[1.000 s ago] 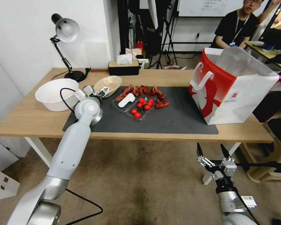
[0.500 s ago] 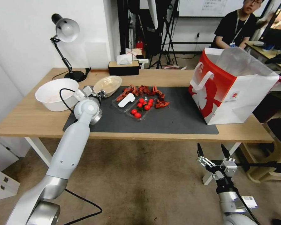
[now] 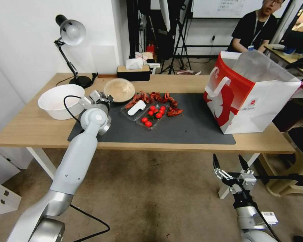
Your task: Pick up the trash from the table and place it into the takeout bag.
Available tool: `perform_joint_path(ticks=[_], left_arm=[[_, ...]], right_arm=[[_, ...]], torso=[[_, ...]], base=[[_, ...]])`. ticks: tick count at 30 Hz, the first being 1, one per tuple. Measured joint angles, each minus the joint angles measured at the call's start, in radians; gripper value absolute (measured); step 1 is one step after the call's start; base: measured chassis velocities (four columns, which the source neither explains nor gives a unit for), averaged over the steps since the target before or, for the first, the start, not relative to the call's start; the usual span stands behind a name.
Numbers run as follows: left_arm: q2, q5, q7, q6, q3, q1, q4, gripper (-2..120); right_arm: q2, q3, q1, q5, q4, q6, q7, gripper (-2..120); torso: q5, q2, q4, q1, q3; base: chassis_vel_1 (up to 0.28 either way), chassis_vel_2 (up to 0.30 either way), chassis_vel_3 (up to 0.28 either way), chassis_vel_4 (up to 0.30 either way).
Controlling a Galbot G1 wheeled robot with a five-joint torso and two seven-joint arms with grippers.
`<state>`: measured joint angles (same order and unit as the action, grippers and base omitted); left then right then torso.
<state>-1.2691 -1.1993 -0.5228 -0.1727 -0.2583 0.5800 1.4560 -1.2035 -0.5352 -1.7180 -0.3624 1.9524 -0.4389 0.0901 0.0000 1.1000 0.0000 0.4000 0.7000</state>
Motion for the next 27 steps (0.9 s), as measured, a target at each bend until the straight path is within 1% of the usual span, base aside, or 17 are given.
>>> perform_joint_path(ticks=[1,2,5,6,10,11,14,15,16,17,18,19,21,22,24,26,27], left_arm=[[0.0,0.007,0.019,0.015,0.001,-0.002,0.003,0],[0.0,0.007,0.019,0.015,0.001,-0.002,0.003,0],[0.002,0.05,0.093,0.069,0.011,-0.014,0.012,0],[0.002,0.05,0.093,0.069,0.011,-0.014,0.012,0],[0.012,0.109,0.2,0.123,0.032,-0.04,0.039,0],[0.012,0.109,0.2,0.123,0.032,-0.04,0.039,0],[0.021,0.128,0.287,0.145,0.063,-0.077,0.067,0],[0.021,0.128,0.287,0.145,0.063,-0.077,0.067,0],[0.024,0.134,0.313,0.15,0.077,-0.092,0.075,0],[0.025,0.139,0.327,0.15,0.087,-0.101,0.08,0],[0.025,0.139,0.327,0.15,0.087,-0.101,0.08,0],[0.026,0.146,0.345,0.151,0.098,-0.112,0.083,0],[0.026,0.147,0.347,0.152,0.099,-0.114,0.084,0],[0.026,0.157,0.366,0.153,0.11,-0.127,0.086,0],[0.026,0.157,0.366,0.153,0.11,-0.127,0.086,0],[0.026,0.197,0.413,0.16,0.141,-0.161,0.088,0],[0.026,0.21,0.423,0.162,0.15,-0.169,0.088,0]], right_arm=[[0.0,0.0,0.0,0.0,0.001,0.0,0.0,100],[0.0,0.0,0.0,0.0,0.001,0.0,0.0,100],[-0.001,0.0,0.0,0.001,0.004,0.0,0.0,100],[-0.001,0.0,0.0,0.001,0.004,0.0,0.0,100],[-0.001,-0.005,-0.004,0.001,0.007,0.0,-0.001,100],[-0.001,-0.005,-0.004,0.001,0.007,0.0,-0.001,100],[-0.004,-0.007,-0.007,0.001,0.008,-0.002,-0.002,100],[-0.004,-0.007,-0.007,0.001,0.008,-0.002,-0.002,100],[-0.005,-0.008,-0.008,0.001,0.008,-0.002,-0.002,100],[-0.006,-0.008,-0.009,0.001,0.009,-0.002,-0.002,100],[-0.006,-0.008,-0.009,0.001,0.009,-0.002,-0.002,100],[-0.006,-0.009,-0.01,0.002,0.009,-0.002,-0.002,100],[-0.006,-0.009,-0.01,0.002,0.009,-0.002,-0.002,100],[-0.007,-0.01,-0.01,0.002,0.01,-0.002,-0.002,100],[-0.007,-0.01,-0.01,0.002,0.01,-0.002,-0.002,100],[-0.007,-0.013,-0.012,0.002,0.014,-0.002,-0.002,100],[-0.007,-0.014,-0.013,0.003,0.015,-0.002,-0.002,100]], torso=[[0.0,0.0,0.0,0.0,0.0],[0.0,0.0,0.0,0.0,0.0],[0.0,0.0,0.0,0.0,0.0],[0.0,0.0,0.0,0.0,0.0],[0.0001,0.0,0.0,0.0,0.0],[0.0001,0.0,0.0,0.0,0.0],[0.0001,0.0,-0.0001,0.0,0.0],[0.0001,0.0,-0.0001,0.0,0.0],[0.0003,0.0,-0.0001,0.0,0.0],[0.0002,0.0,0.0,0.0,0.0],[0.0002,0.0,0.0,0.0,0.0],[0.0001,0.0,-0.0001,0.0,0.0],[0.0001,0.0,0.0,0.0,0.0],[0.0,0.0,-0.0001,0.0,0.0],[0.0,0.0,0.0,0.0,0.0],[0.0003,0.0,-0.0001,0.0,0.0],[0.0003,0.0,0.0,0.0,0.0]], base=[[0.0,0.0,0.0,0.0],[0.0,0.0,0.0,0.0],[0.0,0.0,0.0,0.0],[0.0,0.0,0.0,0.0],[0.0,0.0,0.0,0.0],[0.0,0.0,0.0,0.0],[0.0,0.0,0.0,0.0],[0.0,0.0,0.0,0.0],[0.0,0.0,0.0,0.0],[0.0,0.0,0.0,0.0],[0.0,0.0,0.0,0.0],[0.0,0.0,0.0,0.0],[0.0,0.0,0.0,0.0],[0.0,0.0,0.0,0.0],[0.0,0.0,0.0,0.0],[0.0,0.0,0.0,0.0],[0.0,0.0,0.0,0.0]])
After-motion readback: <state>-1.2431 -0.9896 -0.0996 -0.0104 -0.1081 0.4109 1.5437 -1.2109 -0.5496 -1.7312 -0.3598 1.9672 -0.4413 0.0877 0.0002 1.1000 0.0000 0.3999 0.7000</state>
